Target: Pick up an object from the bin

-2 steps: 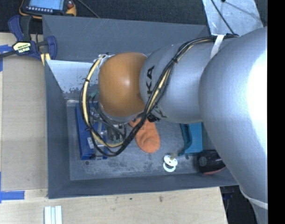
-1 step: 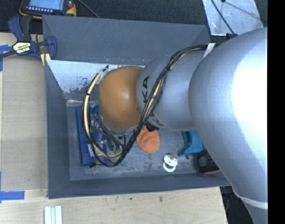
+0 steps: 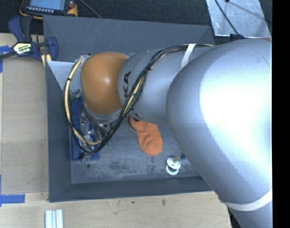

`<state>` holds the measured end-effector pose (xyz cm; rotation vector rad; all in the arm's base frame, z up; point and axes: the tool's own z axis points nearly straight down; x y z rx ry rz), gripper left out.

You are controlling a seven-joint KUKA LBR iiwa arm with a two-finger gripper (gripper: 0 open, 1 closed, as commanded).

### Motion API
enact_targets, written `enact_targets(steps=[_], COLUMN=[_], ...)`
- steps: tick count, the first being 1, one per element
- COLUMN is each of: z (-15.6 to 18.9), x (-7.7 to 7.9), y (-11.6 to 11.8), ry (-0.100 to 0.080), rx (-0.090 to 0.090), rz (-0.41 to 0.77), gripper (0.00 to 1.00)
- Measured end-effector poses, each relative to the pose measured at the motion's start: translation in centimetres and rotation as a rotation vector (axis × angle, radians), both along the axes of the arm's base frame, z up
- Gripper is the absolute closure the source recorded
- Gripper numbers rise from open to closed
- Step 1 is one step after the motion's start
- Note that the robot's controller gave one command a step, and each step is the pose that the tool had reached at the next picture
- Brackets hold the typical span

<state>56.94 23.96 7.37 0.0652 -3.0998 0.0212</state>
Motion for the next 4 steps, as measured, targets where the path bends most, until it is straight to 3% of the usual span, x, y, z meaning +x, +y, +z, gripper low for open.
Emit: enact_targets(steps=[1, 2, 3, 4], z=[0.0, 0.8, 2.1, 0.9], x=[0.0, 0.1, -2.9, -2.7], y=[0.0, -0.3, -0.6, -0.6], ry=[0.000, 0.014, -0.008, -0.009], rx=[0.000, 0.007, 0.012, 0.015], rz=[0.000, 0.035, 0.057, 0.110], gripper=[1.00, 1.00, 1.00, 1.00])
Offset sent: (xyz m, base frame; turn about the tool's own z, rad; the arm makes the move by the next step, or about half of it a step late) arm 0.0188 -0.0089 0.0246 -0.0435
